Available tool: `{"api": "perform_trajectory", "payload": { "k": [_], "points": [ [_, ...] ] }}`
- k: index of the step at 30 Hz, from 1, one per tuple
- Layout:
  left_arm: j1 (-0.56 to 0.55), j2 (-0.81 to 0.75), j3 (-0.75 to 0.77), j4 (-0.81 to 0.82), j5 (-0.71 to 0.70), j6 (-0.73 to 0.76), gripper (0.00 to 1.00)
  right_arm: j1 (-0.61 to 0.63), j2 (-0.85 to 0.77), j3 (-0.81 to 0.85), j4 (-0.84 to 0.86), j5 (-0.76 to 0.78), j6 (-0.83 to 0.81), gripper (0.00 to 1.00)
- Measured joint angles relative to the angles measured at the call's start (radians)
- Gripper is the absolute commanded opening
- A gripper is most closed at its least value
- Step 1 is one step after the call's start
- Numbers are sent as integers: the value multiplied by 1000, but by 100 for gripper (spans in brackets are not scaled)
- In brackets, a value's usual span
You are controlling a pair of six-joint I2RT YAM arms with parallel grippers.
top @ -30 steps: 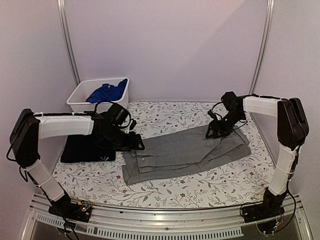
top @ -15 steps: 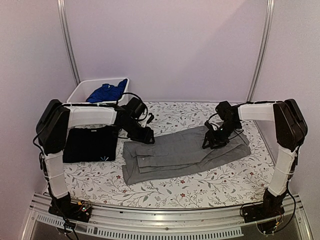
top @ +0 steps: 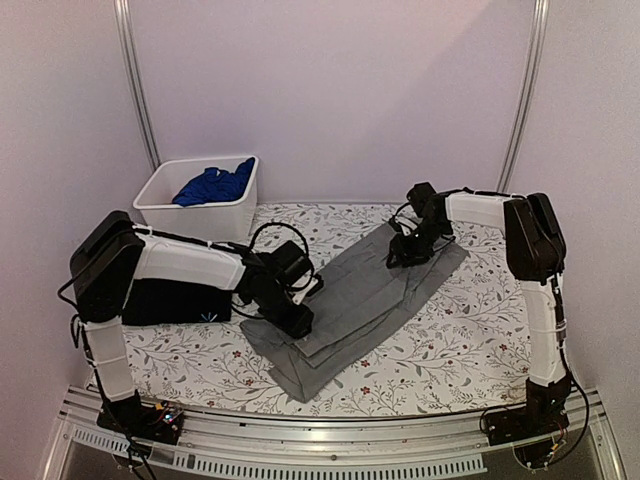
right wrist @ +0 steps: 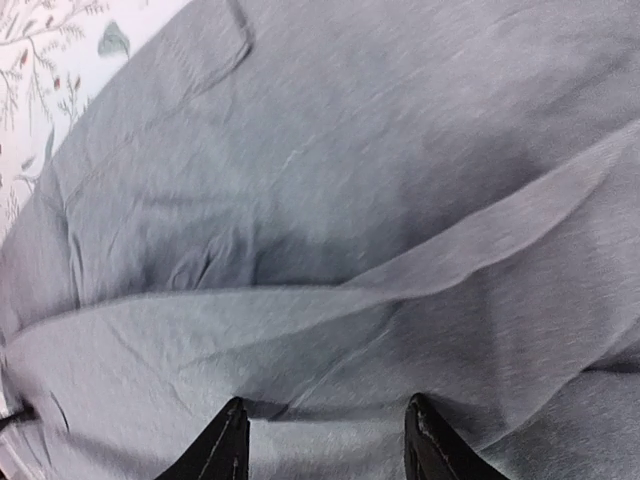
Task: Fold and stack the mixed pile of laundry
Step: Rotate the rectangle-folded T-shirt at the center of the board.
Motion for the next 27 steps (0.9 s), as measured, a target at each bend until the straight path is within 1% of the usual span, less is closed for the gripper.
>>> {"api": "perform_trajectory", "payload": {
  "k": [3,5,7,10,12,14,17,21,24,27],
  "points": [
    [-69,-70,-80,22,70,-30,60,29,106,181,-2,-14,-41,52],
    [-109,-127,-128,-5,119,-47,61,51,147,266,2,-23,-79,52],
    [-124,-187,-139,-26,145,-55,62,69,149,293,0,-34,-101,53],
    [-74,-271,-101,-19,160,-58,61,83,111,293,-1,-47,-108,53],
    [-7,-284,-43,2,159,-58,59,88,55,256,1,-48,-104,52],
    [49,-263,10,20,150,-50,57,85,-16,198,3,-43,-86,48],
    [95,-154,118,10,109,-23,52,75,-134,77,4,-30,-32,45],
    [90,38,253,-14,74,16,47,71,-212,-105,35,-28,50,43],
    [84,123,270,-34,56,43,45,70,-217,-234,52,-32,106,41],
    [74,159,249,-58,43,67,42,70,-213,-289,51,-33,137,35]
  ]
}}
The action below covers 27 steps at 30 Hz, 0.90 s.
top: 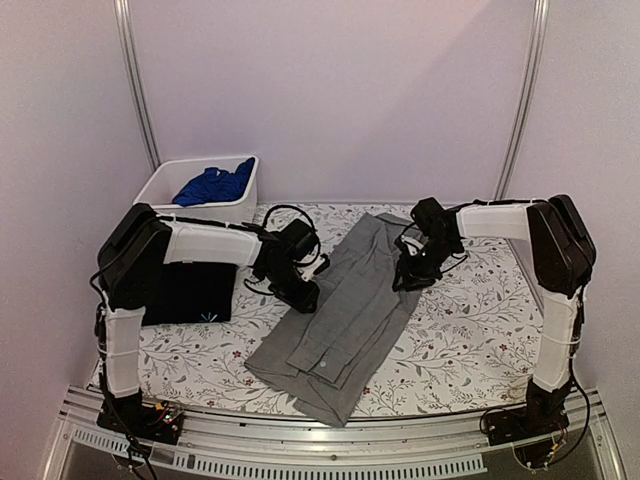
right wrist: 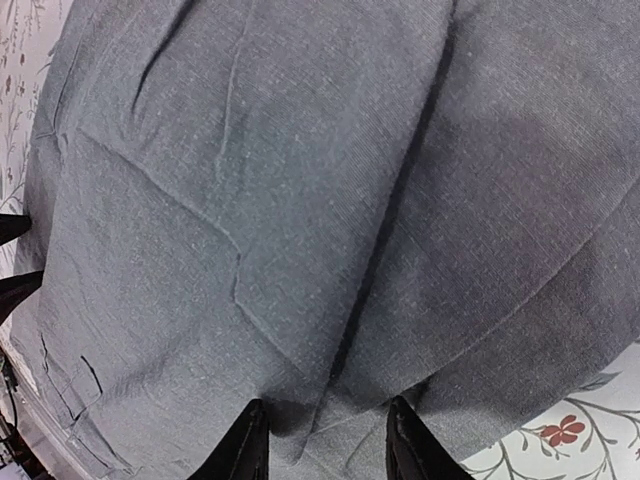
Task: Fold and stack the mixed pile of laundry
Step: Rotate the rectangle-folded T-shirt at the center of the board.
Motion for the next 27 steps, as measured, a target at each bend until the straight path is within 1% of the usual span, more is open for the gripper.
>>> {"api": "perform_trajectory", "payload": {
  "k": [2,5,10,12,13,16,17,20,22,24,27],
  "points": [
    [-13,-9,-23,6,-5,12,41,0,16,3,17,-1,8,31],
    [-45,-41,-82,40,-1,18,40,0,80,51,23,-6,2,29],
    [-130,-123,-209,97,56,-25,41,-2,219,258,33,-20,-21,28],
    [-158,-145,-245,123,85,-56,41,0,299,387,31,-27,-38,28],
    [-164,-150,-255,134,91,-71,41,1,310,403,36,-26,-39,28],
    [-161,-156,-264,146,110,-115,41,1,405,555,16,-34,-59,28],
    [-153,-156,-264,147,116,-128,41,1,418,578,14,-34,-62,29],
    [-122,-158,-264,149,132,-166,42,-3,418,578,2,-35,-74,34],
    [-92,-166,-269,146,132,-184,42,-7,391,537,9,-37,-83,36],
    [-52,-180,-275,140,130,-192,43,-14,333,454,4,-34,-90,38],
    [-10,-201,-268,131,127,-193,42,-25,238,340,3,-36,-97,38]
  ]
}}
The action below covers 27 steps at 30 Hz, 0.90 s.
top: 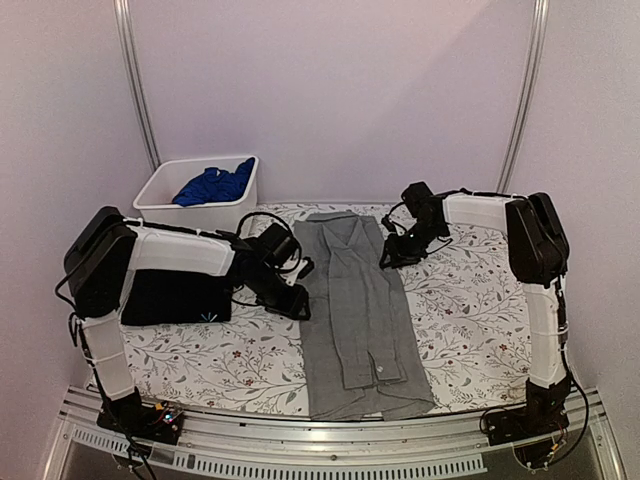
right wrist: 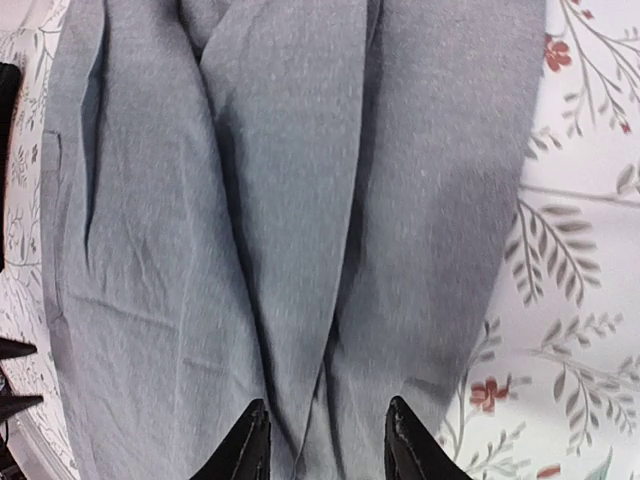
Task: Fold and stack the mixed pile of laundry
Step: Rotate the rectangle-folded T-shirt at the center of the board, then move the rectangle-folded T-shirt to the center of the board.
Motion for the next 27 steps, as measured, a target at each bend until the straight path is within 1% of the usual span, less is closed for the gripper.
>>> {"api": "perform_trajectory", "payload": {
  "k": [5,8,14,16,18,21,27],
  "points": [
    [46,16,93,-24,-11,8,42,-4,-165,-135,30,-33,-14,37],
    [55,60,171,-27,-20,8,41,9,-204,-162,51,-67,-26,34],
    [67,213,317,-53,-47,-3,29,57,-193,-224,63,-107,-49,30],
    [78,267,350,-67,-53,-8,28,64,-175,-235,62,-113,-52,30],
    [92,289,380,-77,-52,-12,27,69,-150,-237,63,-119,-52,30],
    [117,322,419,-82,-65,-15,22,68,-111,-237,77,-143,-48,30],
    [170,391,523,-97,-48,-3,20,61,-57,-198,109,-194,0,30]
  ]
}}
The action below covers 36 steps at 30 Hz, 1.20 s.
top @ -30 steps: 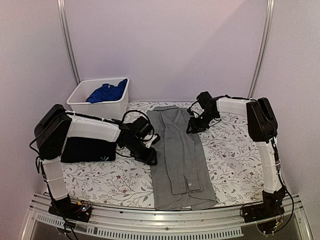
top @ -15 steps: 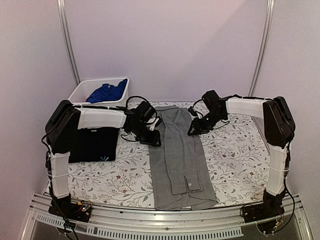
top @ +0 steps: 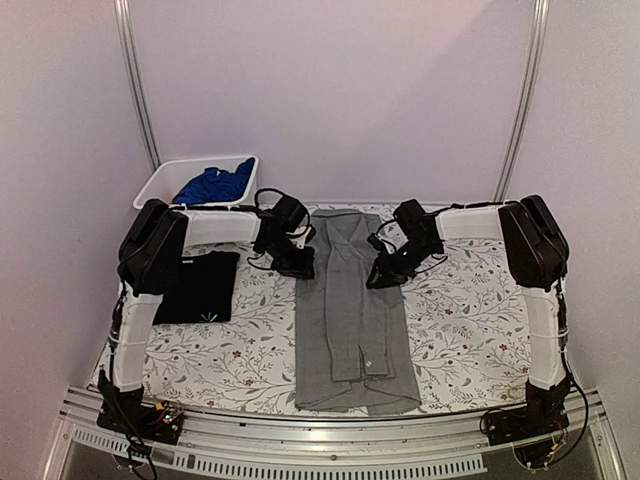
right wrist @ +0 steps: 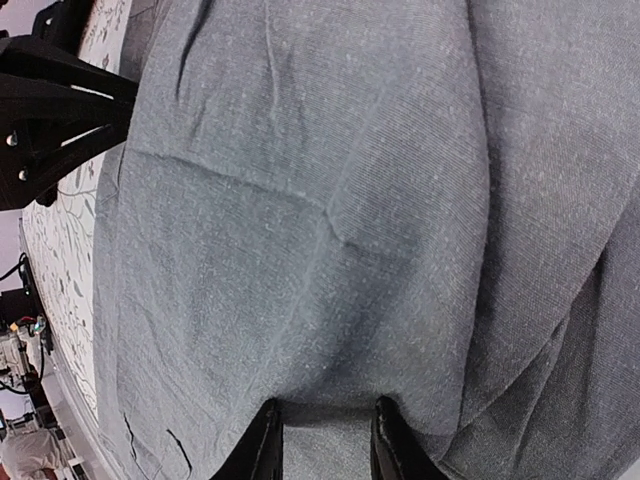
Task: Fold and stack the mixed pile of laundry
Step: Move the rectangle-folded T-shirt to the center of the board.
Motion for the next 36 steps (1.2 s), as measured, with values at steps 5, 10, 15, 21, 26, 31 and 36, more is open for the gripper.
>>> {"api": "perform_trajectory", "payload": {
  "k": [5,10,15,21,26,31,36],
  "points": [
    [37,75,116,-7,5,19,19,0,72,108,6,-9,41,30],
    [73,121,186,-8,17,30,19,-16,121,179,14,1,67,30],
    [90,160,248,-12,28,32,21,-46,142,207,32,-13,77,31],
    [109,174,282,-17,37,43,41,-66,150,237,40,-16,71,54],
    [120,26,97,22,10,70,80,-69,60,191,50,64,37,71],
    [123,-274,-64,79,-50,96,100,-73,-202,97,90,179,-4,98],
    [123,-616,-243,252,-74,105,100,-74,-497,-4,210,280,-13,99]
  ]
}}
